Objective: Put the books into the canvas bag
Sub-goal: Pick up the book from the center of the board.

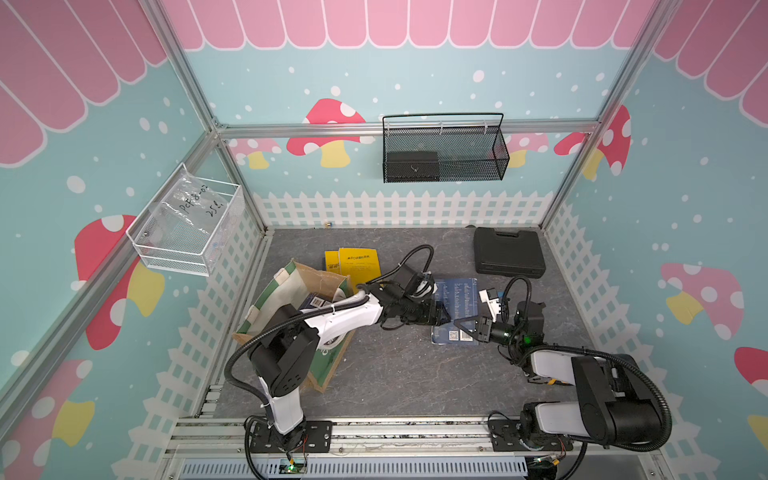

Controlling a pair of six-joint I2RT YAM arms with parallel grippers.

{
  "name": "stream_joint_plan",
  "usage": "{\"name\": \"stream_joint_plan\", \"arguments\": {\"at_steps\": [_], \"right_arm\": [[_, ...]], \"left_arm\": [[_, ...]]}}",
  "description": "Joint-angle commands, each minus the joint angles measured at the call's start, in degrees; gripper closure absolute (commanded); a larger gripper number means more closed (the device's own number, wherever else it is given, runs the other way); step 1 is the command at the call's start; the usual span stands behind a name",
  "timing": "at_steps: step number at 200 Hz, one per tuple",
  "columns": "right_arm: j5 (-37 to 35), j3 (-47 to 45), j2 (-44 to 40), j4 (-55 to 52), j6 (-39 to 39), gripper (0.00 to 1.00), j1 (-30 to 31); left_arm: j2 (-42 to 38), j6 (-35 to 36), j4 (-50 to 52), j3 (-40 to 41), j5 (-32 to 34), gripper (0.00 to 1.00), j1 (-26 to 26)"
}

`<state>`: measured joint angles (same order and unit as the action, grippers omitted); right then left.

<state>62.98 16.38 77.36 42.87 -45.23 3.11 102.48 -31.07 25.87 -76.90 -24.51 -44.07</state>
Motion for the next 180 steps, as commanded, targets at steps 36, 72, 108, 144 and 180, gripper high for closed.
{"name": "stream_joint_plan", "arguments": {"at_steps": [36, 72, 108, 144, 180], "right_arm": [[7.04, 2.55, -3.84, 6.69, 0.82, 1.0, 6.31], [9.86, 3.05, -5.78, 11.59, -0.07, 1.0, 12.05], [12.1, 6.21, -4.85, 11.36, 1.41, 1.0, 18.37], [14.78, 8.63, -4.9, 10.93, 1.95, 1.0, 19.67], [16.48, 10.5, -4.0, 10.38, 3.03, 1.0, 22.39]], "left_arm": [[-4.07, 22.09, 40.67, -21.53, 8.98, 0.09, 3.98], [-4.8, 30.18, 51.38, -29.19, 7.29, 0.08, 4.87], [-8.75, 32.92, 52.0, -29.0, 5.76, 0.07, 4.92], [-10.63, 34.17, 52.18, -27.38, -0.17, 0.07, 4.83], [-9.76, 34.65, 52.22, -28.2, -1.7, 0.09, 4.34]]}}
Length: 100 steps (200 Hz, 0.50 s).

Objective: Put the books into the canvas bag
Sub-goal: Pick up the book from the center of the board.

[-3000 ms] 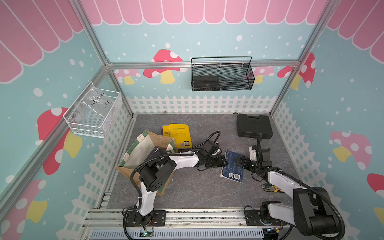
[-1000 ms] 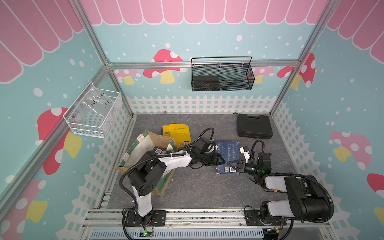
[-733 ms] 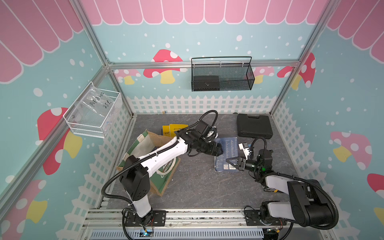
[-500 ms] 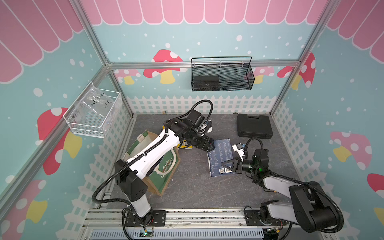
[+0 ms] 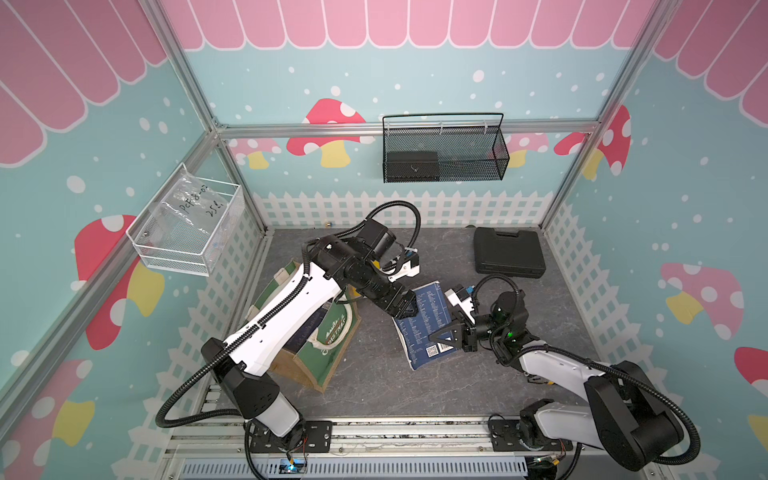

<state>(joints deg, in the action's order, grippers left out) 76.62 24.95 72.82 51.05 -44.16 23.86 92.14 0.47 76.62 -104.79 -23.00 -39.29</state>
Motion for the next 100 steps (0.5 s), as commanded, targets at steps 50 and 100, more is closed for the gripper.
{"name": "stream_joint_plan", "arguments": {"at_steps": [50, 100], "right_arm": [[1.65, 3.44, 1.79, -1.83, 4.57, 1.0, 2.58], [-4.46, 7.97, 2.33, -17.18, 14.27, 0.44, 2.18]], "left_arm": [[2.88, 3.88, 2.71, -3.36, -5.3, 0.89, -0.71], [-3.26, 0.16, 1.46, -1.32, 1.8, 1.0, -0.63]]}}
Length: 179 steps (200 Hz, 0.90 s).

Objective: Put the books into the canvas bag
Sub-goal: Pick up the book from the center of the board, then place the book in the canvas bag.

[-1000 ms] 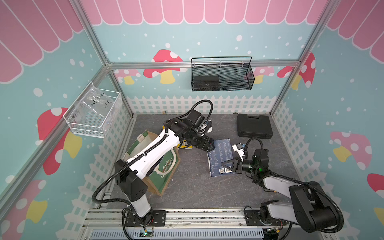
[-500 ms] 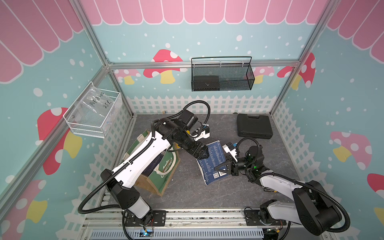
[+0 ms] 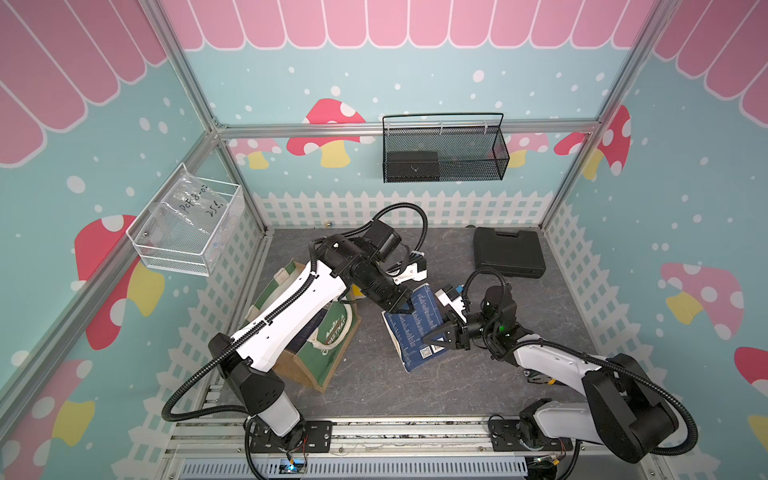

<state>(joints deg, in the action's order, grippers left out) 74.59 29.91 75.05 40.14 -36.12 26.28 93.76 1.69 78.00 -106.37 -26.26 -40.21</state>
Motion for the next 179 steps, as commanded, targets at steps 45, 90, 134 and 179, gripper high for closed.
{"name": "stream_joint_plan", "arguments": {"at_steps": [45, 90, 134, 179], "right_arm": [[-5.23, 4.27, 1.08, -8.82, 8.19, 0.0, -1.14], [-6.34, 4.46, 3.75, -9.42, 7.99, 0.0, -1.59], [-6.91, 4.72, 4.06, -10.65, 8.69, 0.0, -1.59], [-7.48, 4.89, 4.82, -11.67, 9.31, 0.0, -1.61]], "left_arm": [[-18.29, -13.02, -5.48, 2.97, 16.07, 1.0, 9.67], [-30.49, -27.19, -8.29, 5.12, 35.85, 1.0, 21.92], [-37.18, -44.85, -7.48, 10.61, 51.93, 1.0, 21.92], [-35.16, -58.55, -1.31, 12.78, 51.28, 1.0, 21.92]]}}
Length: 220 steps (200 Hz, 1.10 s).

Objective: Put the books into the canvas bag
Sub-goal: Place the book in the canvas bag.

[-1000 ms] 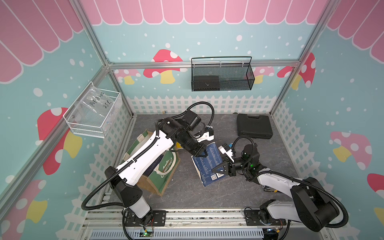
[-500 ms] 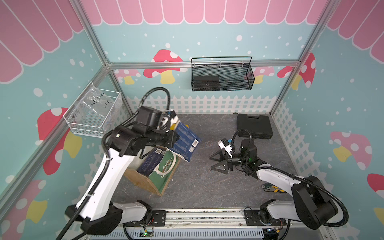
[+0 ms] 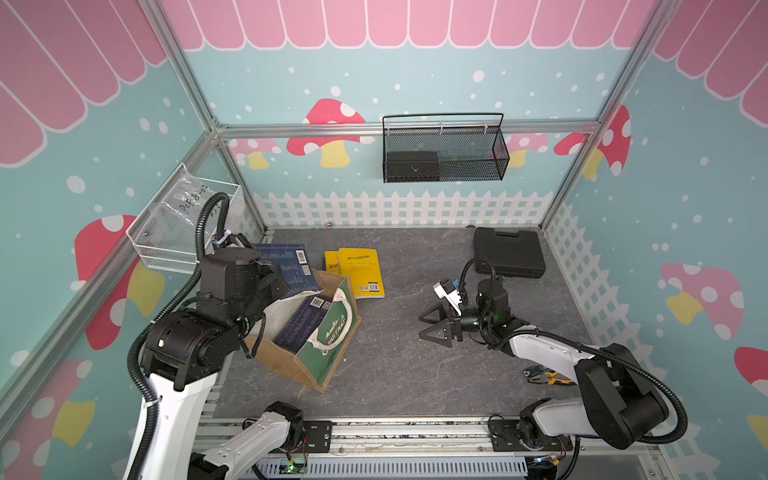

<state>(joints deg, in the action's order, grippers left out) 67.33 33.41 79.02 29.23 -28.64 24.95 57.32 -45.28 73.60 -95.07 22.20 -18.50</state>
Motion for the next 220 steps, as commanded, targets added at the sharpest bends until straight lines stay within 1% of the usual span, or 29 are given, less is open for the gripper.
{"name": "stream_joint_plan", "arguments": {"at_steps": [1, 39, 49, 83, 99, 130, 148, 161, 167, 172, 189, 211, 220], "right_arm": [[-0.2, 1.44, 0.85, -0.76, 1.84, 0.0, -0.26], [-0.53, 1.7, 1.13, -0.81, 1.75, 0.0, -0.25], [-0.69, 1.55, 0.9, -0.82, 1.75, 0.01, -0.25], [-1.15, 1.22, 0.7, -1.02, 1.57, 0.0, -0.25], [-1.49, 0.96, 0.0, -1.25, 1.62, 0.0, -0.3], [-1.54, 0.72, -0.8, -2.14, 2.4, 0.0, -0.28], [-1.88, 0.97, -1.12, -2.16, 2.76, 0.0, -0.3], [-2.45, 3.1, -0.22, -2.42, 3.01, 0.0, -0.17], [-2.79, 5.26, 0.73, -3.75, 3.94, 0.0, -0.03], [-3.28, 7.65, 1.71, -5.39, 4.9, 0.0, 0.03], [-5.08, 17.42, 5.83, -14.0, 9.82, 0.0, 0.66], [-9.19, 29.96, 11.83, -22.3, 14.14, 0.0, 1.67], [-10.62, 35.42, 14.76, -25.73, 16.01, 0.0, 2.38]], "left_arm": [[1.38, -11.76, 3.15, 1.6, 2.79, 1.0, 0.17], [1.0, -24.53, 3.37, 9.65, 4.21, 1.0, 0.22], [0.1, -25.26, -0.44, 12.98, 3.25, 1.0, 0.17], [-1.31, -31.81, -13.11, 23.64, -0.83, 1.0, 0.2], [0.41, -34.06, -15.09, 25.44, -1.39, 1.0, 0.2], [4.38, -36.38, -15.51, 26.44, 0.7, 1.0, 0.04], [4.98, -39.15, -15.68, 28.39, 0.99, 1.0, -0.22], [4.4, -41.26, -16.49, 31.16, 0.51, 1.0, -0.22], [3.93, -41.62, -16.88, 32.21, 0.32, 0.94, -0.23], [3.64, -42.15, -16.92, 33.01, 0.23, 0.87, -0.22], [2.15, -43.1, -16.98, 34.96, 0.21, 0.7, -0.15], [-1.07, -42.89, -16.85, 36.38, 0.93, 0.57, -0.13], [-2.79, -42.71, -16.58, 36.73, 1.74, 0.48, -0.09]]}}
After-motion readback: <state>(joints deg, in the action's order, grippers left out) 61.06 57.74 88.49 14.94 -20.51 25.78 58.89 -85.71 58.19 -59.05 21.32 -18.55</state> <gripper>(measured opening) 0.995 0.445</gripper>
